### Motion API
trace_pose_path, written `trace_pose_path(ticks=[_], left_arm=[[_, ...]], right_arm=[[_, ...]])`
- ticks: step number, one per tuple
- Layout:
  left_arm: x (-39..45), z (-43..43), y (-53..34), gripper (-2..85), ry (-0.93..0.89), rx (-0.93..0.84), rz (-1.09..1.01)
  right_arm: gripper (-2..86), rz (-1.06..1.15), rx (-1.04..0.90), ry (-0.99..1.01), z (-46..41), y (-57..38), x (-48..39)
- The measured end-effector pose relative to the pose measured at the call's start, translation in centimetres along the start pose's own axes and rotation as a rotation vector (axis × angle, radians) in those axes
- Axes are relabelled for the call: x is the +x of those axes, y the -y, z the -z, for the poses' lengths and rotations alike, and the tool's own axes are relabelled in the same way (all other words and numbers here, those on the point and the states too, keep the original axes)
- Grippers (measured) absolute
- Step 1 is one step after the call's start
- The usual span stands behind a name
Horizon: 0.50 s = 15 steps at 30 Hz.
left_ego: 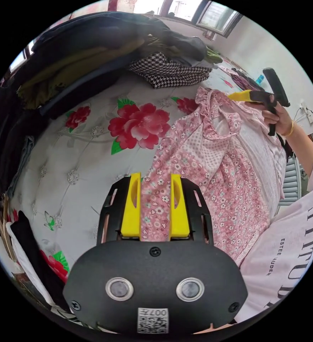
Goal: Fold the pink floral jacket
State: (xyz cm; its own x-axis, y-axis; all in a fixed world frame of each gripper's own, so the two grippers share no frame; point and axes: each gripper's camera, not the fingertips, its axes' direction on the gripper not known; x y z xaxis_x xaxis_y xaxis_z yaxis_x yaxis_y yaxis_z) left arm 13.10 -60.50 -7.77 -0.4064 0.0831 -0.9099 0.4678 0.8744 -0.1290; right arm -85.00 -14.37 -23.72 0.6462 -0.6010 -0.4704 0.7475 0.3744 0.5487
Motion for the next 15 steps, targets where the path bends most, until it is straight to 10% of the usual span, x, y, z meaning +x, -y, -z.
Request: trace_pose_path(ticks=[9, 15], left_arm=[[-2.5, 0.7, 2.4, 0.1, 0.139, -0.021, -0.051], [-9.8, 0.9, 1.8, 7.3, -0.095, 0.008, 0.210]], right_arm=[[1.0, 0.033, -0.086, -0.228, -4.8, 2.7, -1.6], [3.6, -0.143, -0.081, 0.152, -6.0, 4.7, 2.0]])
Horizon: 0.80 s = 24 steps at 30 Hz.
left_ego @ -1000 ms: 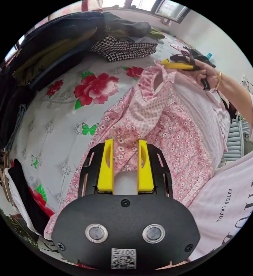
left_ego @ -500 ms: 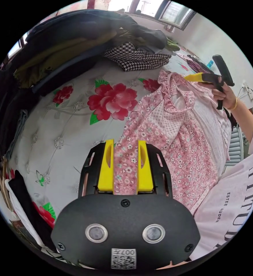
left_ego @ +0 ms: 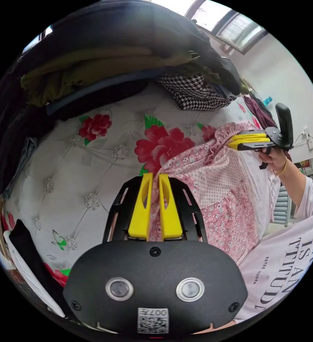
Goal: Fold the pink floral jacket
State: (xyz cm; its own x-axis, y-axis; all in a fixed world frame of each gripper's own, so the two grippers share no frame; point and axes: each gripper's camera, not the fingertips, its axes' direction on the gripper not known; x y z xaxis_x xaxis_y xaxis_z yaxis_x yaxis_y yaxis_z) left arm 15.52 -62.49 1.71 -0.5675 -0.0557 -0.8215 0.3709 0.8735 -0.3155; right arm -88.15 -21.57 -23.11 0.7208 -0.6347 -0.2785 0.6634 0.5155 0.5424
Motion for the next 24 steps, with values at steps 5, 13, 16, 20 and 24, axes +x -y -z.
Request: trace_pose_path(ticks=[5, 13, 16, 20, 24], left_arm=[[2.2, 0.8, -2.2, 7.6, 0.003, 0.077, -0.078], [2.9, -2.1, -3.4, 0.7, 0.191, 0.015, -0.098], [2.1, -2.1, -3.4, -0.5, 0.166, 0.036, -0.082], [1.8, -2.0, -3.5, -0.9, 0.159, 0.032, -0.082], [2.1, -1.9, -3.6, -0.9, 0.167, 0.039, -0.100]], right_arm=[[6.8, -0.209, 0.007, 0.245, 0.9, 0.5, 4.3], [2.7, -0.186, -0.112, 0.090, -3.3, 3.0, 3.1], [0.8, -0.152, -0.121, 0.063, -3.1, 3.5, 2.7], [0.1, -0.128, -0.122, 0.164, -0.8, 3.5, 3.0], [-0.1, -0.151, -0.101, 0.288, -0.1, 3.7, 3.8]])
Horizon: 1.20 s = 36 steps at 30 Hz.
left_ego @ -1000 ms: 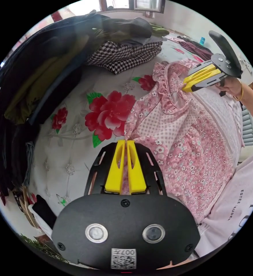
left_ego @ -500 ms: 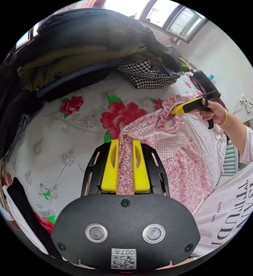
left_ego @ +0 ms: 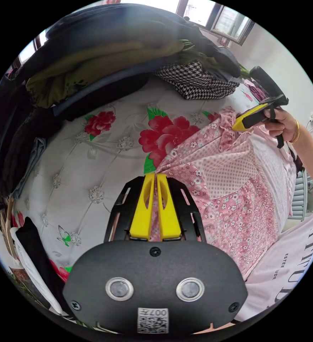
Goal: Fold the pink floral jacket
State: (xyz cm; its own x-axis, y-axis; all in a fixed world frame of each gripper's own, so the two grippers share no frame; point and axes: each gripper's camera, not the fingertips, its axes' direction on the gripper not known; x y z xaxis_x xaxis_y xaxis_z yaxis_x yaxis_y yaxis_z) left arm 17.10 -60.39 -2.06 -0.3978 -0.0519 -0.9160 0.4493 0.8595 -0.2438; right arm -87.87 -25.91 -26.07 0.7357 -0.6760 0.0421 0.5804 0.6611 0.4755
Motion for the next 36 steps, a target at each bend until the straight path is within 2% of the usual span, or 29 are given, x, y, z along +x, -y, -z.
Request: trace_pose_path(ticks=[3, 5, 8, 12, 15, 19, 26, 29, 33, 36], left_arm=[[0.0, 0.0, 0.1, -1.0, 0.003, 0.003, 0.001], [-0.4, 0.2, 0.0, -1.0, -0.018, 0.015, 0.006], [-1.2, 0.3, 0.0, -1.0, -0.073, 0.053, 0.042], [-2.5, -1.1, 0.4, -0.8, -0.084, 0.002, 0.121], [-3.2, -1.2, 0.4, -0.5, -0.133, 0.016, 0.167], [-2.8, -1.1, -0.3, 3.4, -0.128, 0.054, 0.158], [-1.6, 2.8, -3.7, 6.2, -0.024, 0.142, 0.284], [0.5, 4.4, -6.3, 5.8, -0.001, 0.163, 0.289], [4.0, 4.5, -8.8, 4.7, -0.052, 0.115, 0.259], [7.0, 2.3, -9.9, 0.4, -0.040, 0.016, 0.222]], right_arm=[[-0.1, 0.002, 0.074, -0.015, -0.1, 0.4, -0.1], [-0.1, 0.060, 0.273, -0.131, 0.9, 0.1, -1.7], [0.0, 0.033, 0.359, -0.192, 0.5, 1.2, -2.0], [0.2, -0.039, 0.243, -0.336, -3.0, 3.4, -0.3], [0.7, 0.006, 0.272, -0.294, -2.4, 2.9, -0.8], [1.3, 0.065, 0.318, -0.351, -0.9, 0.2, -3.1], [1.4, -0.011, 0.233, -0.509, -3.6, -6.6, -3.5], [0.9, -0.054, 0.211, -0.482, -5.4, -6.6, -3.0], [0.2, -0.046, 0.292, -0.637, -6.1, -6.1, -4.6], [0.2, -0.073, 0.353, -0.737, -6.4, -6.0, -5.1]])
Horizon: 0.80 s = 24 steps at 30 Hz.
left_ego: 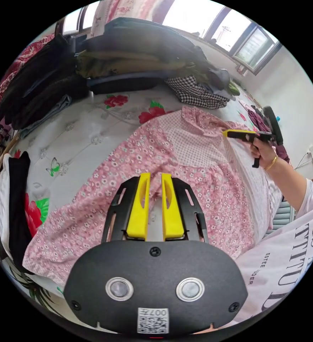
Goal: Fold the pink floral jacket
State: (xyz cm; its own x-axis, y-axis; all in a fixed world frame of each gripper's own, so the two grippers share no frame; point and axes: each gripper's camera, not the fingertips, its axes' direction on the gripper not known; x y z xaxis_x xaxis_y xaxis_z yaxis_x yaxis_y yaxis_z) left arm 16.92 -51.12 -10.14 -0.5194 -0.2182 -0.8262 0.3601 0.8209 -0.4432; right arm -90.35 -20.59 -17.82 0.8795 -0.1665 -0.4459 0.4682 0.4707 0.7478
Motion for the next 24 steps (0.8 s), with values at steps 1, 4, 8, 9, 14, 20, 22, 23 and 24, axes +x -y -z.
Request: trace_pose_path(ticks=[1, 4, 8, 9, 14, 20, 22, 23, 24], left_arm=[[0.8, -1.6, -0.4, -0.1, 0.081, -0.047, -0.013], [1.6, -1.3, -0.3, -0.8, 0.144, 0.000, -0.038], [1.1, 2.3, -0.8, -0.7, 0.105, 0.104, -0.004], [1.0, 2.8, -1.3, -0.7, 0.098, 0.115, -0.004], [0.3, 4.2, -7.9, 3.0, -0.075, 0.077, -0.001], [2.9, 3.0, -15.3, 9.3, -0.252, -0.095, -0.093], [4.1, 3.0, -16.4, 9.5, -0.275, -0.122, -0.122], [5.0, 2.9, -16.9, 9.5, -0.277, -0.136, -0.143], [5.4, 2.7, -17.0, 9.2, -0.269, -0.146, -0.154]], right_arm=[[0.3, -0.030, -0.019, -0.006, -0.5, -0.2, 0.2], [1.0, -0.101, 0.035, -0.018, 1.6, -1.3, 0.3], [2.4, -0.095, 0.074, 0.044, 6.5, -5.8, -0.5], [2.6, -0.090, 0.071, 0.054, 7.0, -6.8, -0.6], [3.3, -0.111, -0.100, 0.115, 7.7, -18.9, -2.7], [3.3, -0.188, -0.267, 0.137, 6.3, -29.3, -5.8], [3.0, -0.185, -0.284, 0.140, 5.9, -30.3, -6.9], [2.6, -0.174, -0.285, 0.138, 5.6, -30.5, -7.7], [2.4, -0.167, -0.286, 0.138, 5.4, -30.4, -8.1]])
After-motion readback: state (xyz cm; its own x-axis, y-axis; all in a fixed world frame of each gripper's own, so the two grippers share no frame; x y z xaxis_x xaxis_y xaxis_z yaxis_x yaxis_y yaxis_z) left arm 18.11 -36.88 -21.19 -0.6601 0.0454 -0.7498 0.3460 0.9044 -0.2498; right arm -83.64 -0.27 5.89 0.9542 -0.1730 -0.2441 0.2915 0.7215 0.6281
